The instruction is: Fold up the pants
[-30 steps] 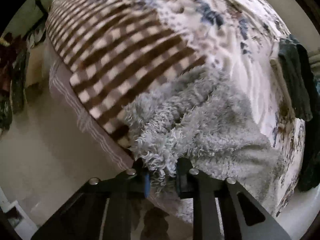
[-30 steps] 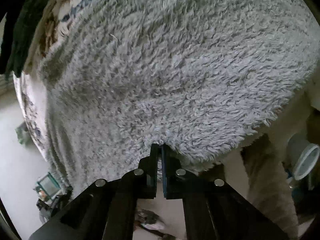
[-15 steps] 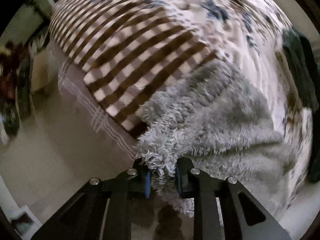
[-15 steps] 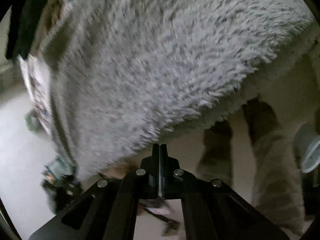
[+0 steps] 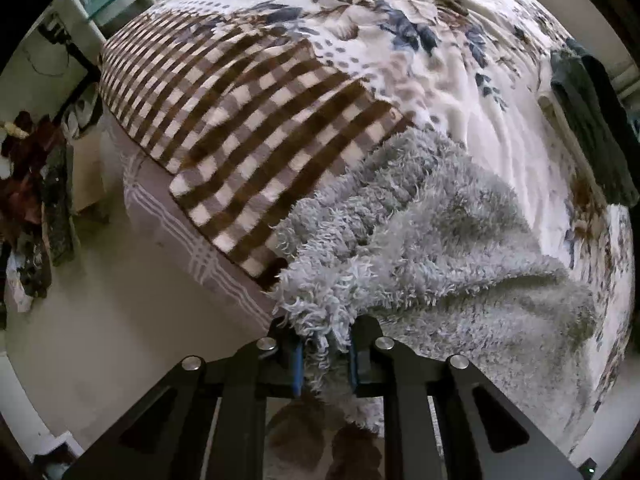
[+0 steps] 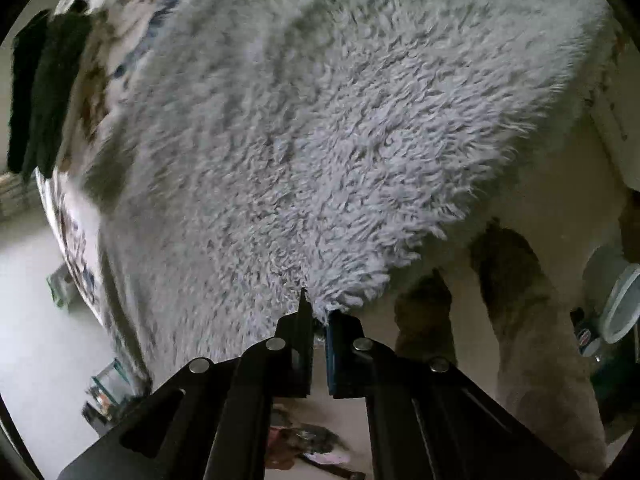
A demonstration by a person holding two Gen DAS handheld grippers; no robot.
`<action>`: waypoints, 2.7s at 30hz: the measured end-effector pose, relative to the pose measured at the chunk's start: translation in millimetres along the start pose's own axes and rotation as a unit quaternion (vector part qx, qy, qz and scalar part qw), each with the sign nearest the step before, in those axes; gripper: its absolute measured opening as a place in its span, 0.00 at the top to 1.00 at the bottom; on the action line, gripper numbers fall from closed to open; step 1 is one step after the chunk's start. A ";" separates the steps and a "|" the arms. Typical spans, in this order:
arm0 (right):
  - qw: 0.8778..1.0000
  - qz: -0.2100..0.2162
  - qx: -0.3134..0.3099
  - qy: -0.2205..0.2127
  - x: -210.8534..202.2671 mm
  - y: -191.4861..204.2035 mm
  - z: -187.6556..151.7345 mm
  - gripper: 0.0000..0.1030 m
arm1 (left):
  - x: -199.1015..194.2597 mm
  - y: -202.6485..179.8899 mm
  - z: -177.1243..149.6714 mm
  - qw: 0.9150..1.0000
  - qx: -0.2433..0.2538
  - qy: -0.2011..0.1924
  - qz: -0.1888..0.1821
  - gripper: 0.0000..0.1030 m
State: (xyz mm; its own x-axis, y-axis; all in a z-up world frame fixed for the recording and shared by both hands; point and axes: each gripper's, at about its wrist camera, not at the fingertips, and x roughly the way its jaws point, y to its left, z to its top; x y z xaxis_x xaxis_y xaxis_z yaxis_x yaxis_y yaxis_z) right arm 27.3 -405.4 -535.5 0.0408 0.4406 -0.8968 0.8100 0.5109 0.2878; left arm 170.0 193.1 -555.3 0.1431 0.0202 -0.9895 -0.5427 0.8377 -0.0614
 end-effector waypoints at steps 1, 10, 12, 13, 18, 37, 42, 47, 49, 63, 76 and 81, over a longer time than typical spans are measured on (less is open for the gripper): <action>1.000 -0.005 -0.001 0.001 -2.6 -0.9 -4.7 0.95 | 3.1 0.4 0.5 1.000 0.000 0.003 0.002 0.87; 0.998 0.060 0.001 0.024 23.2 9.8 9.4 0.45 | -17.4 -41.4 -29.6 0.997 0.073 0.019 0.031 0.24; 0.998 0.062 -0.023 0.004 -1.6 5.0 9.8 0.45 | -36.5 -70.0 -48.2 0.992 0.124 -0.009 0.037 0.07; 0.998 0.058 -0.029 -0.015 -19.4 -1.1 11.0 0.45 | -43.4 -86.5 -58.3 0.988 0.152 -0.016 0.035 0.07; 0.992 0.048 0.015 -0.112 -92.2 -59.8 49.8 0.45 | -57.2 -192.0 -118.0 0.965 0.261 -0.018 0.018 0.07; 0.963 0.048 0.140 -0.226 -179.4 -280.3 216.6 0.96 | 39.3 -456.2 -282.9 0.904 0.418 0.091 -0.003 0.07; 0.960 0.074 0.147 -0.227 -198.7 -297.0 210.0 0.96 | 37.4 -453.0 -291.3 0.899 0.427 0.098 0.007 0.07; 0.970 0.116 0.124 -0.175 -179.6 -303.8 229.8 0.78 | 67.1 -460.3 -305.2 0.887 0.445 0.123 0.025 0.07; 0.961 0.128 0.145 -0.195 -181.7 -314.6 227.7 0.56 | 86.0 -459.6 -305.3 0.886 0.440 0.142 0.033 0.07; 0.932 0.259 0.124 -0.222 -131.2 -308.1 233.4 0.45 | 131.3 -494.6 -274.2 0.884 0.422 0.195 0.040 0.00; 0.887 0.381 0.121 -0.230 -99.2 -300.1 255.1 0.44 | 147.2 -529.8 -291.5 0.885 0.413 0.204 0.067 0.00; 0.904 0.357 0.109 -0.207 -77.5 -284.8 271.9 0.43 | 129.3 -524.4 -290.8 0.885 0.418 0.196 0.058 0.00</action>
State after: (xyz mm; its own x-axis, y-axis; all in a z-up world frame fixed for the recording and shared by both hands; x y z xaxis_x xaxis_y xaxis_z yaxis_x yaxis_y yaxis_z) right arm -47.5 -785.8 -639.4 0.7777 0.2644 -0.5704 0.5851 0.0274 0.8105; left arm 232.4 -402.3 -689.2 -0.2607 0.0779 -0.9623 0.2898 0.9571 -0.0010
